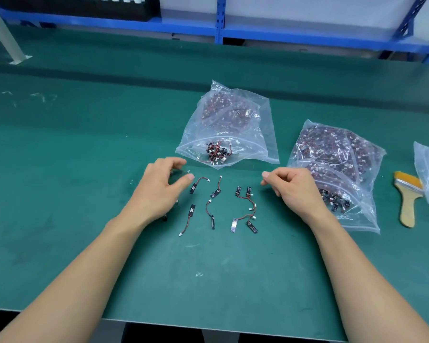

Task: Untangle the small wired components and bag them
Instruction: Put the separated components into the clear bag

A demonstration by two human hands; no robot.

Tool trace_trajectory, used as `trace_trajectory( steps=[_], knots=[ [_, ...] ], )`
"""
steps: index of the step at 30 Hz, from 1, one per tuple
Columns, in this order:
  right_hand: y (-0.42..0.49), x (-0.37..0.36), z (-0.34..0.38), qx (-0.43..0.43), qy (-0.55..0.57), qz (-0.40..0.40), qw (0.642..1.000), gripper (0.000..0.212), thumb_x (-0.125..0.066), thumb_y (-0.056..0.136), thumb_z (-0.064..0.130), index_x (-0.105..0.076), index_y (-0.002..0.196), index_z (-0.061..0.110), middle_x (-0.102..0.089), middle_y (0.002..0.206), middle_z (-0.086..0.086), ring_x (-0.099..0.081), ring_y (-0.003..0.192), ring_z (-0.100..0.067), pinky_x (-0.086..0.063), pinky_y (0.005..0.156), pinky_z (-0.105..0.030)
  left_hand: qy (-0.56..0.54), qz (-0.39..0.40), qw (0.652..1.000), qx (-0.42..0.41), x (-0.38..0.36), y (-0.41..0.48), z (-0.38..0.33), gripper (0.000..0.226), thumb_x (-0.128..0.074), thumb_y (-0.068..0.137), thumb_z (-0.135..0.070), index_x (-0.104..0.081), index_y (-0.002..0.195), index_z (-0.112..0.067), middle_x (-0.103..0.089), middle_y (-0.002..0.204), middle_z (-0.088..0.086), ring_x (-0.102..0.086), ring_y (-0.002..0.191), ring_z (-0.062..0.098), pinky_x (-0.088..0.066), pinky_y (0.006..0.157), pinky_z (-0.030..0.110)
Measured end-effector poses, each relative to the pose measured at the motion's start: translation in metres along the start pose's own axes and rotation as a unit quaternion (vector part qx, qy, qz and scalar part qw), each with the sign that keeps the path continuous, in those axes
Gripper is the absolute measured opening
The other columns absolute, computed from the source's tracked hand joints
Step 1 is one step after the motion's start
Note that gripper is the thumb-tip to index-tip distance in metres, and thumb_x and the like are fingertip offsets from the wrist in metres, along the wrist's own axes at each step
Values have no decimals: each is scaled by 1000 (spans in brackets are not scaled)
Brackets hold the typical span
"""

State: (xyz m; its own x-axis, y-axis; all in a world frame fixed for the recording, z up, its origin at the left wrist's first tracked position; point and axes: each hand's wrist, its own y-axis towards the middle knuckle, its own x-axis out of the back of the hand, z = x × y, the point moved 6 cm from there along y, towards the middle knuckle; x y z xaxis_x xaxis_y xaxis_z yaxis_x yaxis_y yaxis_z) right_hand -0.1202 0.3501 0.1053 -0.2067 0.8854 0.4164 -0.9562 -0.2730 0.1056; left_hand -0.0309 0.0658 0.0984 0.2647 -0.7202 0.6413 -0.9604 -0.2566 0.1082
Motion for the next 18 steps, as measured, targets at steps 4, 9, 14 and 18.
trace_trajectory(
  steps=[4,9,14,18],
  knots=[
    [-2,0,-2,-3,3,1,1000,29,-69,94,26,-74,68,15,-45,45,5,-37,43,-8,-32,46,-14,74,75,994,-33,-40,-33,-32,63,-52,93,-56,-38,147,-27,-40,145,-14,-25,139,5,-26,113,28],
    [-4,-2,0,6,-4,5,1000,28,-69,94,23,-73,66,18,-46,45,8,-37,45,-8,-31,48,-19,67,147,977,-139,-97,-44,-89,72,-58,93,-54,-30,153,-25,-33,156,-10,-22,143,5,-25,119,30],
    [-4,1,3,12,10,0,1000,30,-66,97,25,-74,68,19,-48,46,5,-39,45,-9,-32,49,-19,-97,124,970,-184,-79,-28,-95,61,-66,84,-54,-51,138,-30,-52,137,-18,-45,130,-2,-36,110,23],
    [-2,2,1,8,14,-5,1000,33,-64,97,32,-74,69,20,-49,46,7,-39,44,-9,-34,49,-17,50,148,960,-232,-60,-13,-68,99,-73,57,-79,-45,142,-36,-41,138,-26,-38,129,1,-35,111,29]
  ],
)
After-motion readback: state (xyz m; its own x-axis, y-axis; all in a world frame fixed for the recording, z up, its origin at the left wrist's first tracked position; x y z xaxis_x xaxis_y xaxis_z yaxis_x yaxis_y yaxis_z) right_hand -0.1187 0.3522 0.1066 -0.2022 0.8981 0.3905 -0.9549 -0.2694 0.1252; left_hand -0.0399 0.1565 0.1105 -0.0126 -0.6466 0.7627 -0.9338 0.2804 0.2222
